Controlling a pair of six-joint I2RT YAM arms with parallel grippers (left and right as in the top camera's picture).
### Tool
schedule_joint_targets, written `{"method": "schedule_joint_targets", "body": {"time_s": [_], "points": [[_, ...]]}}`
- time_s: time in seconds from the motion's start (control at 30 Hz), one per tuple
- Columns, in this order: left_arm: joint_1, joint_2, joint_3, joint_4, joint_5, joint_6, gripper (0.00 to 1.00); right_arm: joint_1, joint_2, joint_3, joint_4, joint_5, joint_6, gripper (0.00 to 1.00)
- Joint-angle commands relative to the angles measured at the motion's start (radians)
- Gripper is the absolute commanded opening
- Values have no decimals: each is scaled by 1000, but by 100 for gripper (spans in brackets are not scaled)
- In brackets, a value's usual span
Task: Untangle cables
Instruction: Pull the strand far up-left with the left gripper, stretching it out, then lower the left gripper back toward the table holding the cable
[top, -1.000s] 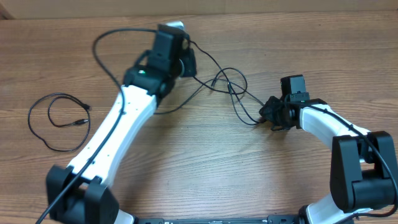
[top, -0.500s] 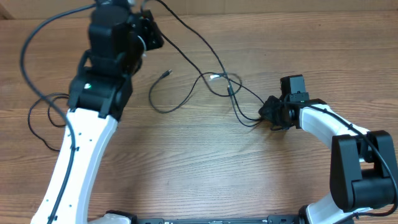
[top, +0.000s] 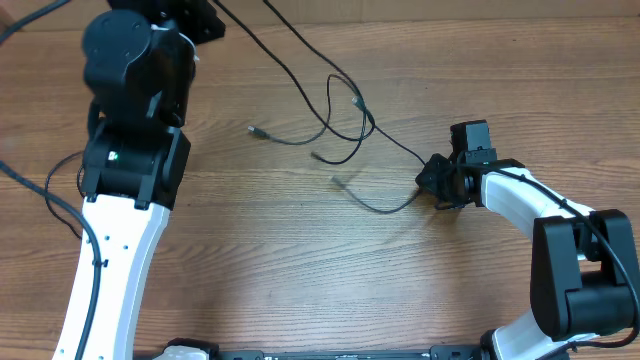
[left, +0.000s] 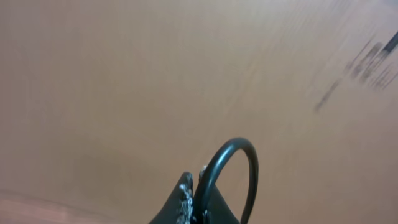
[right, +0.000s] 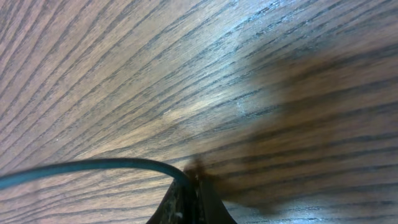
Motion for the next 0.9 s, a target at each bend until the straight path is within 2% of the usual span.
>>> {"method": "schedule_joint_targets", "body": {"time_s": [0.0,0.27,0.37,0.57,0.73,0.87], "points": [[13,-69,35,70,-114,59,4,5,50,-42,-18,45,0,4],[13,-114,35,174,-378,187,4,5,50,-42,-18,69,4,4],[13,-117,35,187,-447,242,4,5,50,-42,-32,129,70,4],[13,-117,35,188,-515,332,4,5,50,-42,-65,232,117,4],[13,-117,35,188,-550,387,4,-3,50,-42,-146,446,249,4],[13,-117,35,186,-591,422,4,-43,50,-42,-173,509,312,4]]}}
